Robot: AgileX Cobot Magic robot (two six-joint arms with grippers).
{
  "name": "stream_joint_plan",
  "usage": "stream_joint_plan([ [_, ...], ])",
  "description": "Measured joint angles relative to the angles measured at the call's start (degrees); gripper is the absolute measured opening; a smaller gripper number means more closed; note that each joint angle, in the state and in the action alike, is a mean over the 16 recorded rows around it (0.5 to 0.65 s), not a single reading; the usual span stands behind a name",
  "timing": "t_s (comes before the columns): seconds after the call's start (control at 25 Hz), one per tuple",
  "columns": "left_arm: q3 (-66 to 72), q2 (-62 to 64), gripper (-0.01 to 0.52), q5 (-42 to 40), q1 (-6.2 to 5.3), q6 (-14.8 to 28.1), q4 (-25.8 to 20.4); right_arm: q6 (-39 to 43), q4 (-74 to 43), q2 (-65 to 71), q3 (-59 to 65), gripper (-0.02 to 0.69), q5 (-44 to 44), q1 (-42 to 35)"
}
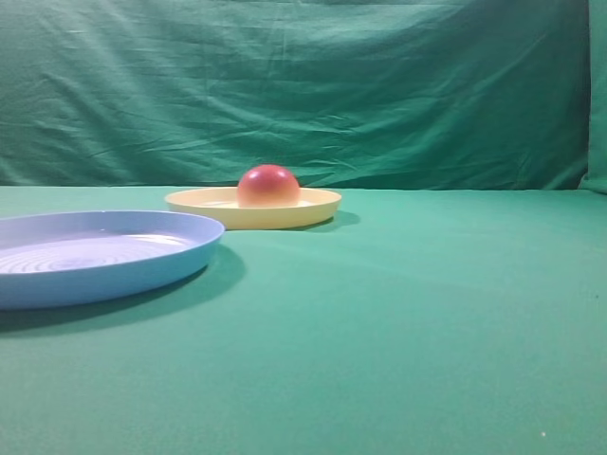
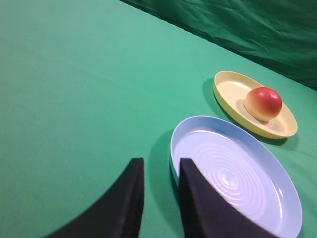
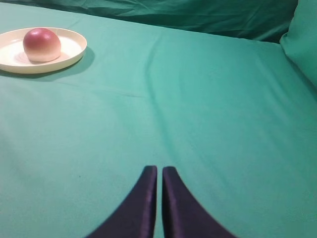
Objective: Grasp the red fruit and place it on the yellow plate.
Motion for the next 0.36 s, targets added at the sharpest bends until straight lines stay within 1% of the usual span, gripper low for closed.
stream_joint_plan([
  [0.36, 0.0, 0.0, 0.157, 0.0, 0.0, 0.0, 0.0, 0.0, 0.0, 0.0, 0.0, 0.0, 0.0, 0.0],
])
